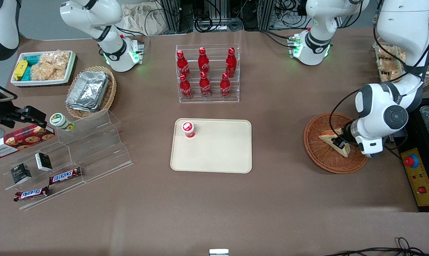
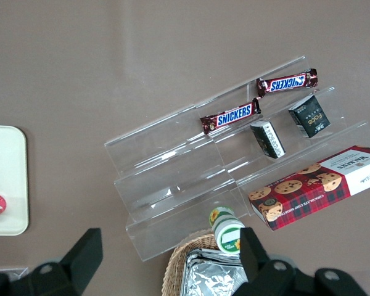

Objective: Place sandwich from basket to tray
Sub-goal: 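Lift the sandwich out of the basket with the left gripper, then carry the sandwich to the cream tray and open the left gripper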

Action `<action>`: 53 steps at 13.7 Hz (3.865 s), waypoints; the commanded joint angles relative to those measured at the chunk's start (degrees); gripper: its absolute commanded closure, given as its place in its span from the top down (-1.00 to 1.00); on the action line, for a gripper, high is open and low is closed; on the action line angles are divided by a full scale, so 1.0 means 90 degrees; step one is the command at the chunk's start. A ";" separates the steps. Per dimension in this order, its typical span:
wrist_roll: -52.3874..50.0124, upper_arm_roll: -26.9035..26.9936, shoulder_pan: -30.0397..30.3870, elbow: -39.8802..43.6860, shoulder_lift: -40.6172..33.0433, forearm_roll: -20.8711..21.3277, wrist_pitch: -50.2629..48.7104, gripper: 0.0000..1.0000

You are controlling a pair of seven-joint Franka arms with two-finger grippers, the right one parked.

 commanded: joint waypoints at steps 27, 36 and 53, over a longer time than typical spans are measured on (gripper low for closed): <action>0.2012 -0.2207 -0.2064 0.4478 0.1988 0.0148 -0.2746 -1.00; 0.1691 -0.2168 -0.2603 0.4753 0.3269 0.0714 -0.1984 -1.00; 0.1446 -0.1552 -0.1862 0.5193 0.1561 0.0715 -0.2912 1.00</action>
